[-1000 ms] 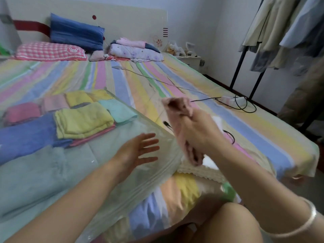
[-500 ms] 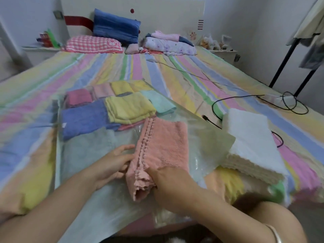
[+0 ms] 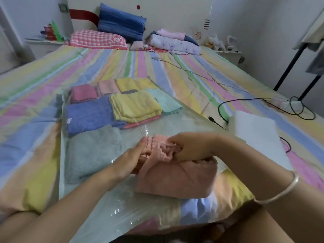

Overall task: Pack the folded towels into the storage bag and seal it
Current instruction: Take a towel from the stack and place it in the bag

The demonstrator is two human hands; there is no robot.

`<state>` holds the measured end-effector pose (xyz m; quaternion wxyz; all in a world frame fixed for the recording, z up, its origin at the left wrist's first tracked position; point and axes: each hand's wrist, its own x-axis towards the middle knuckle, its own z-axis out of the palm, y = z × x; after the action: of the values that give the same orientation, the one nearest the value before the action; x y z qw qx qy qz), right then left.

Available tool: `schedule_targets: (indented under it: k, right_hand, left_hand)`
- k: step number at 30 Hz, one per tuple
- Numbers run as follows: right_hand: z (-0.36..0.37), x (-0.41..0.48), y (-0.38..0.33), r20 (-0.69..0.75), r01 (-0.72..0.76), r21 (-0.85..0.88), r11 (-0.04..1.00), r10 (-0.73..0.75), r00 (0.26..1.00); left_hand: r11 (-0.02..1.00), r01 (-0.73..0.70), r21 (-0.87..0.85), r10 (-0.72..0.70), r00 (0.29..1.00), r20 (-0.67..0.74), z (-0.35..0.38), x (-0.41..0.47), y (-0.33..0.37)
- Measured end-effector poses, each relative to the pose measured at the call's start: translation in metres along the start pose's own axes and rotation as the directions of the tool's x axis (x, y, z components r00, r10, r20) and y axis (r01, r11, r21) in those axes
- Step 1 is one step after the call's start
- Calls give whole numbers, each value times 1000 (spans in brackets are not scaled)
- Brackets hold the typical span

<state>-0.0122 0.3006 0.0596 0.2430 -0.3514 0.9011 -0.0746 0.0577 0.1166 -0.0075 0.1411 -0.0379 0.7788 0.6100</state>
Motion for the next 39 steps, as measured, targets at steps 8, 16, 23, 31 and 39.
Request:
schedule_targets:
  k: [8,16,23,31,39]
  right_hand:
    - [-2,62,16,-190,-54,-227,972,10,982]
    - [3,82,38,-130,-87,-121,989,71,989]
    - [0,76,44,8,-233,-42,972,234,972]
    - [-1,37,38,48,-163,467,869,159,986]
    - [41,-1,37,162,-142,885,443,-8,987]
  left_hand:
    - [982,-17,187,72,954,-292,2,23,-34]
    - [760,177,625,260,799,-542,9,26,-23]
    - [818,282,502,-131,940,-316,-2,25,-16]
    - [992,123,-3,-122,978,-169,-3,16,-15]
    - [998,-31,61,42,983,-177,-17,9,2]
